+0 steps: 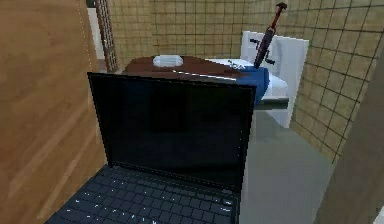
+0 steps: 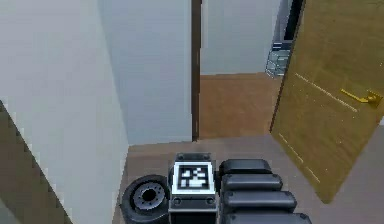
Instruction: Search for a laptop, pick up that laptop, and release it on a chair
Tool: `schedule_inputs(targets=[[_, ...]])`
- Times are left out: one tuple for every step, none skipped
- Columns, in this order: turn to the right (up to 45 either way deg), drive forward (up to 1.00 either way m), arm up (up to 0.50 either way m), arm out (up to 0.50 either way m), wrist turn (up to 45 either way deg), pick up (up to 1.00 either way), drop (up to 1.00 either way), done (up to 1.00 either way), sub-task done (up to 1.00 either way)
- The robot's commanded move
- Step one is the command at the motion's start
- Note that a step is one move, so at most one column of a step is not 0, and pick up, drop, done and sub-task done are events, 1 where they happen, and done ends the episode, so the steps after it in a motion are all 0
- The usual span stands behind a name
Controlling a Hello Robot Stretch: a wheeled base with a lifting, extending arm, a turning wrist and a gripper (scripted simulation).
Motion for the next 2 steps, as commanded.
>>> schedule_inputs(targets=[[0.0, 0.25, 0.00, 0.00, 0.0, 0.00, 0.00, 0.00, 0.00], [-6.0, 0.00, 0.00, 0.00, 0.0, 0.00, 0.00, 0.00, 0.00]])
